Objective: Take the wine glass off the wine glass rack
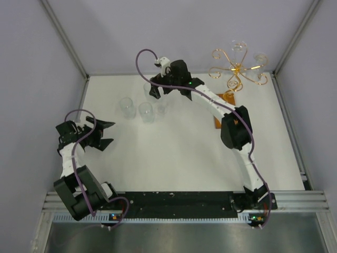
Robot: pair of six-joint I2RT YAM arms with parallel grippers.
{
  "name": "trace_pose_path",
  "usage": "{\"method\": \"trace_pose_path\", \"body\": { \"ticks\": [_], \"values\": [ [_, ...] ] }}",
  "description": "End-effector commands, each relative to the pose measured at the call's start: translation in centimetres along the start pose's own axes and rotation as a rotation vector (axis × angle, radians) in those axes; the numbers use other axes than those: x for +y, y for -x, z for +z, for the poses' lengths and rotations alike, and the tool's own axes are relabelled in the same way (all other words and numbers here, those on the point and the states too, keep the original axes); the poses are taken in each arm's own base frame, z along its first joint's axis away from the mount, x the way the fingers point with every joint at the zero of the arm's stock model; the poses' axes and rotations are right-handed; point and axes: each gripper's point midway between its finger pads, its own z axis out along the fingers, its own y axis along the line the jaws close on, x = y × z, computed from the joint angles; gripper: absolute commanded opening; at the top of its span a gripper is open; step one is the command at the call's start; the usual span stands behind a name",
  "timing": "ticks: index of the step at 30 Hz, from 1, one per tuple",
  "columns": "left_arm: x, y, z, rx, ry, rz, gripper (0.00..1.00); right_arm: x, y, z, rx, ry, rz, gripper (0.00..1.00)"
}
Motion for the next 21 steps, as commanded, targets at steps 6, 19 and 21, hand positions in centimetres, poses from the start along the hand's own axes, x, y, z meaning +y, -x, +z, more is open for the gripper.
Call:
{"method": "trace_pose_path", "body": {
  "ticks": [6,19,21],
  "values": [
    [-4.1,1.1,-1.7,-0.053,-0.089,0.169,0.97,5.1,11.2,-5.4,-0.248,0.03,-0.207,0.99],
    [-13.6,-2.8,-3.7,-0.069,-0.225,0.683,0.97,11.7,18.8,-16.7,-0.437,0.072,-0.327,0.99],
    [-16.5,-5.1,-4.3,-0.056,-0.29,0.86,0.97,12.3,20.6,-21.4,-0.48,0.067,-0.357,0.99]
  ]
}}
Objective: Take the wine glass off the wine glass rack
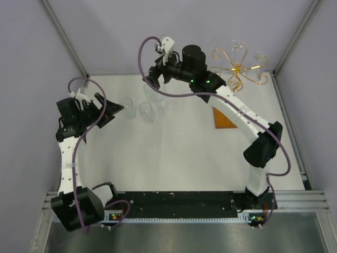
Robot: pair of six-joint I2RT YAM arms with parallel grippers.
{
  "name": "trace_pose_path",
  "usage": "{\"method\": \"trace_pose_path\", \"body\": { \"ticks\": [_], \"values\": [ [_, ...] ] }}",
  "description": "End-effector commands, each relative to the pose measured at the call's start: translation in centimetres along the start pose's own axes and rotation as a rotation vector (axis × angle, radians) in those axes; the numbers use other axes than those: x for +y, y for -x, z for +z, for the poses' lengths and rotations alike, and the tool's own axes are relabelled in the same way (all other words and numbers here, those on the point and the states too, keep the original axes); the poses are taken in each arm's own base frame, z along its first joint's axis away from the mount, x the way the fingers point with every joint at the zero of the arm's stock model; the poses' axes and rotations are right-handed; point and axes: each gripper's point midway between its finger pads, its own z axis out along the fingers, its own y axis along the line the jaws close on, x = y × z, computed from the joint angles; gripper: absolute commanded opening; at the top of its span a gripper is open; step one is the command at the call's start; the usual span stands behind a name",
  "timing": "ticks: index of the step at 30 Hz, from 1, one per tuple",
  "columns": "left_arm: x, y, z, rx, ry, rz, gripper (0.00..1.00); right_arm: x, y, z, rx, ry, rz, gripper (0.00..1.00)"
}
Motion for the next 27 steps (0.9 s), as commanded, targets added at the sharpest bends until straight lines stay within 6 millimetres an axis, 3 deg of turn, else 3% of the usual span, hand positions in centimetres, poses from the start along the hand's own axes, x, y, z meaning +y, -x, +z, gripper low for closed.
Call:
{"method": "trace_pose_path", "body": {
  "ticks": [1,4,6,10,15,20,24,27],
  "values": [
    [-8.5,-0.3,-1.2,-0.037,-0.159,0.47,0.97,0.2,10.6,-9.2,-0.183,-0.034,-0.097,0.99],
    [-12.6,-3.4,-1.5,0.01,-0.293,0.717,0.97,-2.0,12.7,-15.6,-0.213,-0.121,-0.075,0.99],
    [-14.5,-5.7,-1.6,0.039,-0.384,0.853,0.97,-4.4,12.5,-19.6,-0.204,-0.208,-0.026,0.98],
    [-15.9,-10.3,-1.1,0.112,-0.535,1.068,0.96,-11.3,11.0,-29.0,-0.185,-0.469,0.022,0.96],
    [-17.0,-15.5,0.6,0.264,-0.669,1.2,0.94,-17.6,7.9,-39.1,-0.179,-0.741,0.13,0.96],
    [-18.1,-18.3,1.7,0.349,-0.735,1.312,0.93,-21.1,2.8,-44.5,-0.16,-0.835,0.223,0.96],
    [-19.0,-18.9,3.3,0.354,-0.758,1.403,0.93,-22.1,-1.6,-45.5,-0.091,-0.825,0.234,0.97],
    [-20.0,-18.3,5.0,0.307,-0.746,1.428,0.93,-22.2,-5.4,-45.2,-0.035,-0.799,0.209,0.99]
  ]
}}
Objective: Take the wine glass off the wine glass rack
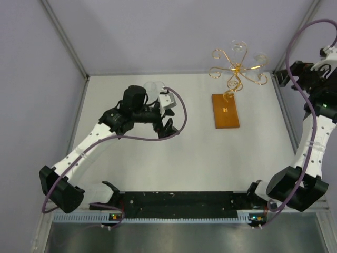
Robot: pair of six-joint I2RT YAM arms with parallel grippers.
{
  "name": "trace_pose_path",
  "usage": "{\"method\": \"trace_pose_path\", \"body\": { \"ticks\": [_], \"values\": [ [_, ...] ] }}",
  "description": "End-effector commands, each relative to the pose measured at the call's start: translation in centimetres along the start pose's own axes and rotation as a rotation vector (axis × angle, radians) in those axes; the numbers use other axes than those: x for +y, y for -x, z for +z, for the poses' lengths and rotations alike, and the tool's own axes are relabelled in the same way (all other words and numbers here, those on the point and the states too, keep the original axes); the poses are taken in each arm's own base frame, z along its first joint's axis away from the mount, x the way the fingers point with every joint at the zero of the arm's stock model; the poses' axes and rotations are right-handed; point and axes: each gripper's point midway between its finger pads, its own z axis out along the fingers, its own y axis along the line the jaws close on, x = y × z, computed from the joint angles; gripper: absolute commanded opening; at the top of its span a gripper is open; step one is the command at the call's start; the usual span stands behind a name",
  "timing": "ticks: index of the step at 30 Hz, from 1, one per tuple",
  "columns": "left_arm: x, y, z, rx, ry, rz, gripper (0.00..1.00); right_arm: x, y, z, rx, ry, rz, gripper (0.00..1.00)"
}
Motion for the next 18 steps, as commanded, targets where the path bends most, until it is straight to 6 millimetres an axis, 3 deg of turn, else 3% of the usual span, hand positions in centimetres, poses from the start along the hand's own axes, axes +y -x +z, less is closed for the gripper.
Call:
{"method": "trace_pose_path", "body": {
  "ticks": [1,7,11,18],
  "values": [
    [2.7,3.6,0.6,-0.068,0.08,0.146,0.94,0.6,-1.9,0.2,-0.018,0.113,-0.111,0.99],
    [4.4,5.5,2.2,-0.088,0.075,0.145,0.91,0.1,-5.1,2.4,-0.006,0.298,-0.035,0.99],
    [5.3,6.2,2.8,-0.111,0.085,0.234,0.93,0.4,-5.4,4.0,-0.022,0.466,-0.062,0.98],
    [7.0,6.8,3.5,-0.046,0.113,0.317,0.93,-1.8,-5.8,8.5,-0.027,0.618,-0.076,0.98]
  ]
}}
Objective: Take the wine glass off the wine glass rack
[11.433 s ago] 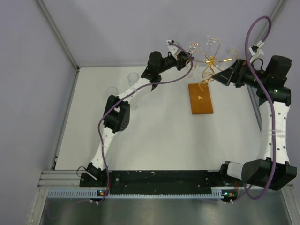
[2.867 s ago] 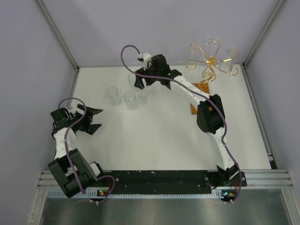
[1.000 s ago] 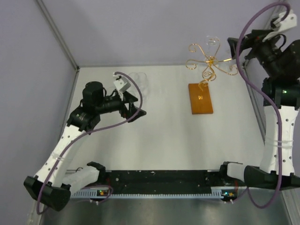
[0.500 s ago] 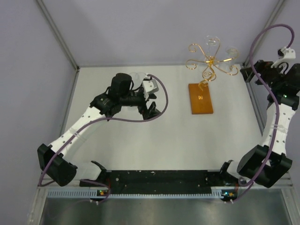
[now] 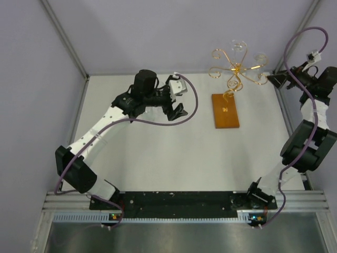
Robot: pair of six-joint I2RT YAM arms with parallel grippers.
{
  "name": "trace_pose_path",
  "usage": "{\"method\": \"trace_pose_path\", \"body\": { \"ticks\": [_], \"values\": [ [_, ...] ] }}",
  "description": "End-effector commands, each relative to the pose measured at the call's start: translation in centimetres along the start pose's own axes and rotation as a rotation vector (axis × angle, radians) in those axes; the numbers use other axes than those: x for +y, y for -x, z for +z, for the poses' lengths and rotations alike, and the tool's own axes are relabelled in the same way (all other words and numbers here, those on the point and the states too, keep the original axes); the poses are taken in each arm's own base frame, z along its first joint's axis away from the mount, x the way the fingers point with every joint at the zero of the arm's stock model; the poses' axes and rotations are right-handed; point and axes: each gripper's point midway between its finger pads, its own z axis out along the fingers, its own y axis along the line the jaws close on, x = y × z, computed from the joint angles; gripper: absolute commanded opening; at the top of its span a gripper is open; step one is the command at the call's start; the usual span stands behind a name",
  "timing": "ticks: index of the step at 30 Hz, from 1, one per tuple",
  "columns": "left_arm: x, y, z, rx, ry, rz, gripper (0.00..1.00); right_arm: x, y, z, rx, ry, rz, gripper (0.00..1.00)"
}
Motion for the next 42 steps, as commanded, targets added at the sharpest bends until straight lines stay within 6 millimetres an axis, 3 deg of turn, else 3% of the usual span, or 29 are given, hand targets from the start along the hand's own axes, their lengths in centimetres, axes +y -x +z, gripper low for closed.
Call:
{"method": "trace_pose_path", "body": {
  "ticks": [1,9,17,22,30,39,42],
  "values": [
    [1.6,2.2,-0.1,-0.002,0.036,0.128,0.93,0.8,3.7,1.5,-0.035,0.183,-0.196,0.98],
    [4.5,1.1,1.2,0.066,0.122,0.177,0.94,1.3,2.5,5.4,0.002,0.321,-0.224,0.98],
    [5.4,0.7,2.1,0.088,0.159,0.178,0.95,3.3,1.2,4.8,0.032,0.386,-0.233,0.98],
    [5.9,0.5,2.7,0.101,0.166,0.174,0.95,3.7,-0.6,6.0,0.036,0.388,-0.241,0.97],
    [6.4,0.9,3.8,0.116,0.177,0.202,0.96,4.3,-0.1,7.8,-0.024,0.411,-0.268,0.95],
    [6.5,1.0,4.1,0.131,0.186,0.23,0.97,4.3,0.0,7.9,-0.028,0.423,-0.304,0.72],
    [6.5,1.1,4.1,0.129,0.187,0.236,0.97,4.5,0.3,7.3,-0.039,0.404,-0.338,0.57]
  ]
}}
